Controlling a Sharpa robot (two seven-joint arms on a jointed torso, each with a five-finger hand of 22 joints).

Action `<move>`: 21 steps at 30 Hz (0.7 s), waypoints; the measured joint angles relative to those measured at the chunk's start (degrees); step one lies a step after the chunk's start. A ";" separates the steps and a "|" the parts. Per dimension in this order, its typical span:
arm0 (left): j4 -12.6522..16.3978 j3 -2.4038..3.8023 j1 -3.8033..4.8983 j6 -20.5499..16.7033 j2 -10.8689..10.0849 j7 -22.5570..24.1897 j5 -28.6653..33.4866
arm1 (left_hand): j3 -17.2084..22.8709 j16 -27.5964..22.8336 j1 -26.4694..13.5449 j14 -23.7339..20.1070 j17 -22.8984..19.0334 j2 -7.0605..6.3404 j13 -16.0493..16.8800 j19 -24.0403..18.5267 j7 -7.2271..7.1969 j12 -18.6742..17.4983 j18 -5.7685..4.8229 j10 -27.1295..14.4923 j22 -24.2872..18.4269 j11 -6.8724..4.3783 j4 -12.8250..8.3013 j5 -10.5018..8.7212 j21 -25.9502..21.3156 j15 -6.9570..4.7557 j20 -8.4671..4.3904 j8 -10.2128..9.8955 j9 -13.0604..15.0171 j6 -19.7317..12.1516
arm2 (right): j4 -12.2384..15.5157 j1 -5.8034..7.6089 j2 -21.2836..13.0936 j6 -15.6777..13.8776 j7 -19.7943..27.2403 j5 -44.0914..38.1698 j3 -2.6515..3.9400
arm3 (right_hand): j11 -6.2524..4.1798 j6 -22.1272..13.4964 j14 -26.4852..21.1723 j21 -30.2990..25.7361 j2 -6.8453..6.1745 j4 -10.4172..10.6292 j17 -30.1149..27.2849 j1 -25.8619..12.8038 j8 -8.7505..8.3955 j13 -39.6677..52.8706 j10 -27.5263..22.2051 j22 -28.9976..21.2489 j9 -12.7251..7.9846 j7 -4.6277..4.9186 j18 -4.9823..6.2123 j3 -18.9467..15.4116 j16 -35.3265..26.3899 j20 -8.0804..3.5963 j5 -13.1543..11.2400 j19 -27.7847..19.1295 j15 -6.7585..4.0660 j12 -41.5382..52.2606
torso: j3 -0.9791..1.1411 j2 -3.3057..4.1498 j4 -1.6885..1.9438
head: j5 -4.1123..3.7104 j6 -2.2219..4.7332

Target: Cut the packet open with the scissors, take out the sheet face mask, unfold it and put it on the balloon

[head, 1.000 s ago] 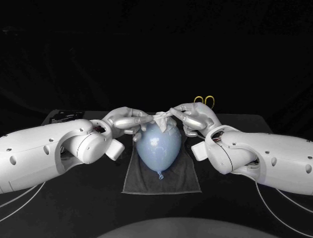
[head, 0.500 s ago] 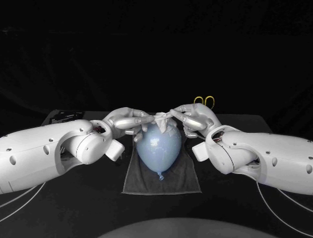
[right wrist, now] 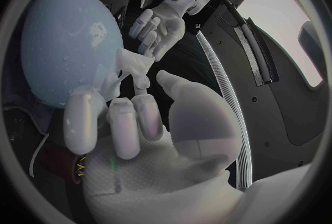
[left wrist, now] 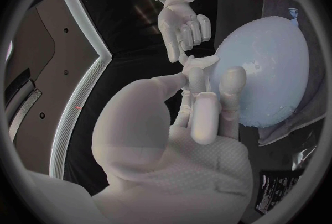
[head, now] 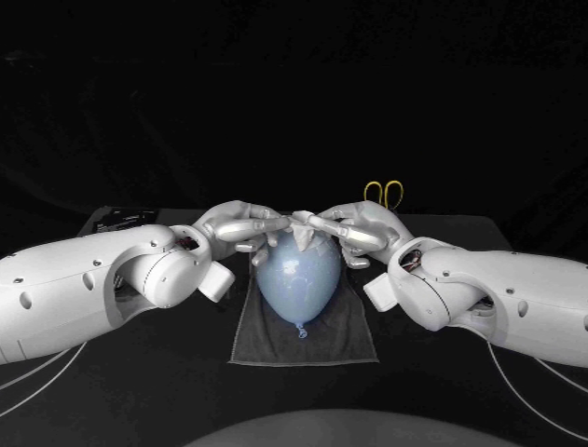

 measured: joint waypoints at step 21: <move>-0.13 0.00 0.00 0.24 0.31 -0.25 -4.02 | -5.23 -0.01 -1.12 0.00 0.25 -3.15 0.38 0.00 -0.42 0.21 0.00 -0.24 -0.06 -0.24 -1.86 0.06 0.00 0.00 0.00 -1.70 -1.60 0.86 | -3.27 1.92 1.66 2.80 -0.60 0.08 0.00 | -0.04 0.01 -0.01 0.00 1.16 0.36 0.05 1.63 -0.55 -0.04 -0.03 0.03 -0.34 -0.01 0.00 -1.84 0.23 0.31 0.01 0.11 0.01 -0.16 | -0.03 0.01 0.06 | -0.44 0.29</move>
